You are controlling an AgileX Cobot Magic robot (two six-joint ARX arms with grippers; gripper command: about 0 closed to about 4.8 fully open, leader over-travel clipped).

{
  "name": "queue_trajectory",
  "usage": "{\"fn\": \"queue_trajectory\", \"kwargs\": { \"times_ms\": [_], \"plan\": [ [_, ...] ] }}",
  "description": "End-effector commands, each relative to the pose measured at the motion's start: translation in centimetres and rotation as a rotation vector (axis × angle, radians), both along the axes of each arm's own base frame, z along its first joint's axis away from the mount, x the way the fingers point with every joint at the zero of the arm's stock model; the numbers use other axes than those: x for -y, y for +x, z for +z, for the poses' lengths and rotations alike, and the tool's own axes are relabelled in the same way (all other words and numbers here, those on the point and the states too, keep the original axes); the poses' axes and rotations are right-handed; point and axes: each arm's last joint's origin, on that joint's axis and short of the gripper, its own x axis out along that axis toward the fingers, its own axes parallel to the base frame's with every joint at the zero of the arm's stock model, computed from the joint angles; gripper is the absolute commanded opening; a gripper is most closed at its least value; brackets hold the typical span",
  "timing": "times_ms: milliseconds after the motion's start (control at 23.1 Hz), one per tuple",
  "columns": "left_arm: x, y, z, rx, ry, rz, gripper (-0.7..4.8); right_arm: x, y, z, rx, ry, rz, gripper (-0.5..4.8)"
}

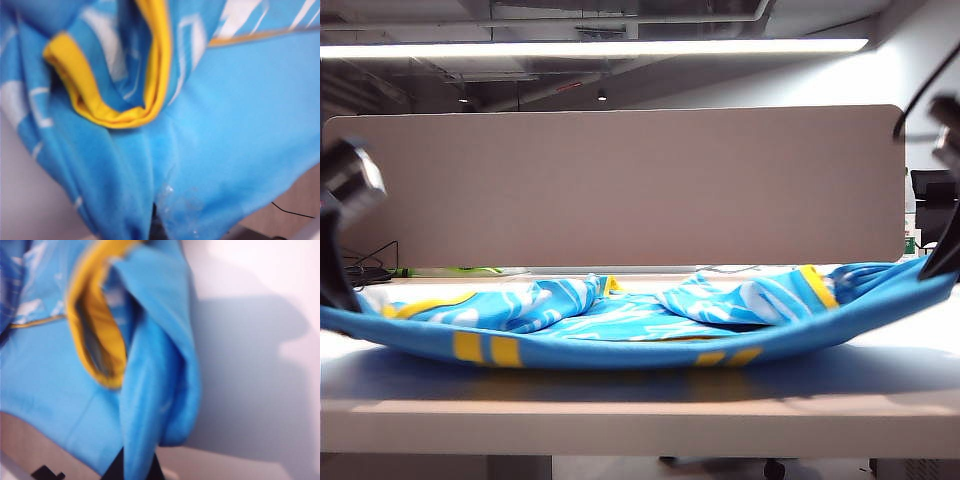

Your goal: Fold the bottom side of the soccer jersey horizontally towards the center, about one-third of the way, then fold the sleeve back towards the center, creating a straight line along the edge of the the soccer jersey, and finally fold the bottom of the soccer jersey up towards the top, creating a neat rectangle.

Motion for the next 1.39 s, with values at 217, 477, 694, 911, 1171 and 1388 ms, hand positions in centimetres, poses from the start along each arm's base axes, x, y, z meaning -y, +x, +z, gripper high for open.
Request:
{"fn": "queue_trajectory", "kwargs": {
  "times_ms": [217, 477, 694, 911, 1171, 1388],
  "plan": [
    [-0.4, -7.7, 4.1, 0.149, -0.054, 0.075, -0.06, -0.1, -7.1, 4.6, 0.133, -0.020, 0.015, -0.03],
    [-0.5, -7.5, 6.2, 0.338, -0.121, 0.167, -0.06, -0.1, -7.4, 5.9, 0.244, -0.008, -0.060, -0.03],
    [-0.4, -4.5, 6.7, 0.439, -0.178, 0.209, -0.06, 0.1, -3.8, 6.2, 0.323, 0.050, -0.122, -0.03],
    [-0.2, 1.7, 7.8, 0.500, -0.165, 0.249, -0.06, 0.2, 2.9, 5.7, 0.312, 0.062, -0.136, -0.03],
    [0.1, 11.1, 7.9, 0.519, -0.137, 0.250, -0.06, 0.5, 11.8, 4.6, 0.268, 0.047, -0.122, -0.03],
    [0.3, 17.8, 6.0, 0.561, -0.129, 0.240, 0.72, 0.7, 18.2, 3.6, 0.330, 0.054, -0.115, 0.68]
  ]
}}
